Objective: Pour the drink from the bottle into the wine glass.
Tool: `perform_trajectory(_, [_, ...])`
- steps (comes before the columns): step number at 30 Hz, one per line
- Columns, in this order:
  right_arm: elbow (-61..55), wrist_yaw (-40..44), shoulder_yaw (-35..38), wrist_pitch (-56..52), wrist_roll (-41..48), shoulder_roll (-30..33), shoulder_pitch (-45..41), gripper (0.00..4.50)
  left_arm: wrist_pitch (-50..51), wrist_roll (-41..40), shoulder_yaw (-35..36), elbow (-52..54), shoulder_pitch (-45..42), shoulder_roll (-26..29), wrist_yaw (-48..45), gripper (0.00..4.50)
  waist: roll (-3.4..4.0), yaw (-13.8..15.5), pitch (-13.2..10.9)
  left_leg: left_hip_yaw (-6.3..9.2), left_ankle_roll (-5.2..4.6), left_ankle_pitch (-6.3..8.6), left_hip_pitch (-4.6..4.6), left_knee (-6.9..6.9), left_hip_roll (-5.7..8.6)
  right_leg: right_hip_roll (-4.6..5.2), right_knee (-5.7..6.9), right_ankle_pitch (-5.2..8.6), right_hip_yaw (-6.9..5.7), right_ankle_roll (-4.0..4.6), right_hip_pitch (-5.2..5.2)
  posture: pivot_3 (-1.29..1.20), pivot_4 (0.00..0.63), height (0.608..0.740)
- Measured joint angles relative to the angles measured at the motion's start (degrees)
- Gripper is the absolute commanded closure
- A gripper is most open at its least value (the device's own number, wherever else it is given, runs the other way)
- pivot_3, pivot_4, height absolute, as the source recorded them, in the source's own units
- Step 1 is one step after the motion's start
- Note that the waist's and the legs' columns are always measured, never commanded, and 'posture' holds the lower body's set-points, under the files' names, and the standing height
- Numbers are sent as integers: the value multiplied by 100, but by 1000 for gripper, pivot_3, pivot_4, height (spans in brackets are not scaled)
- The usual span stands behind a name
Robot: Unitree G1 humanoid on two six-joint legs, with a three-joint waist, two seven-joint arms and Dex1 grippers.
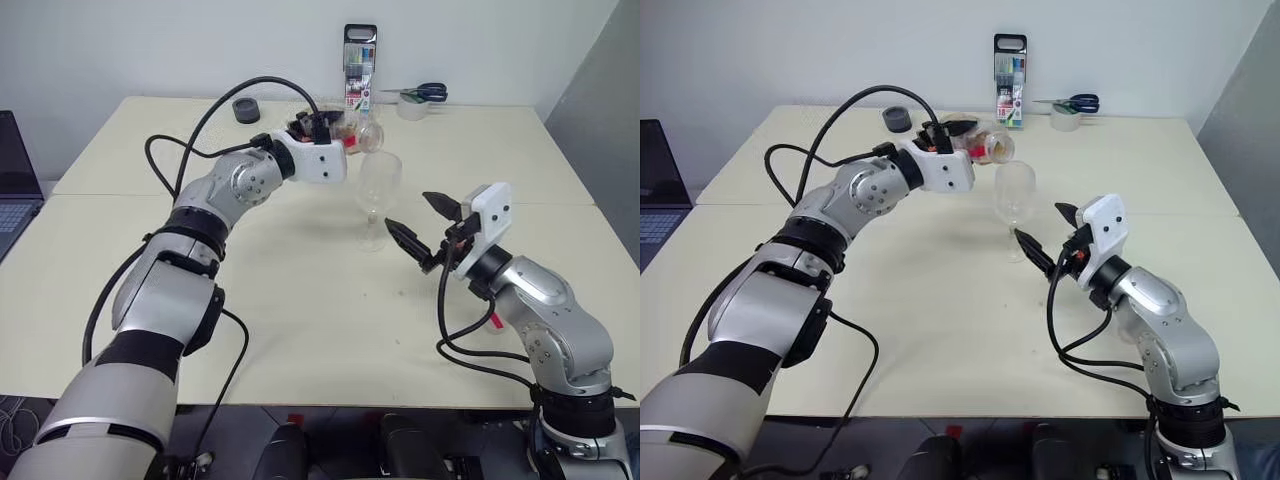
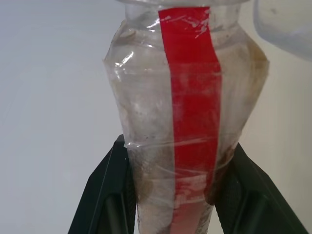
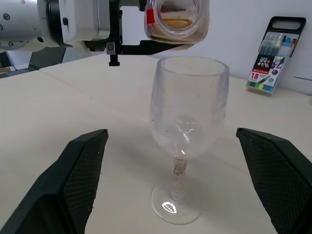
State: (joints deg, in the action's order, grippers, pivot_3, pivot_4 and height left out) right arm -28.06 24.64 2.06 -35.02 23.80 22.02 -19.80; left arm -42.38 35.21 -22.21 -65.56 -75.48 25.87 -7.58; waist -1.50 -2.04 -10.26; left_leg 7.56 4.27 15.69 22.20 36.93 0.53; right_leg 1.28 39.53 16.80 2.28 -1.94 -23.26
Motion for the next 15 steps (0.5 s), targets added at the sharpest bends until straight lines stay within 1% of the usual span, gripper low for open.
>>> perform_trajectory(5, [0,2,-8,14,0,-8,0,0,-57,179,-102,-30,-53,24,171,2819,0,-1,0,0,2,-1,0,1,0,0,3,0,0,0,-1,0,150,740])
perform_trajectory(15, [0,19,-41,434,-109,-72,13,0,-57,429,-275,-180,-199,28,459,2819,0,-3,0,-2,3,-1,-1,3,1,0,9,0,1,0,-3,0,150,740])
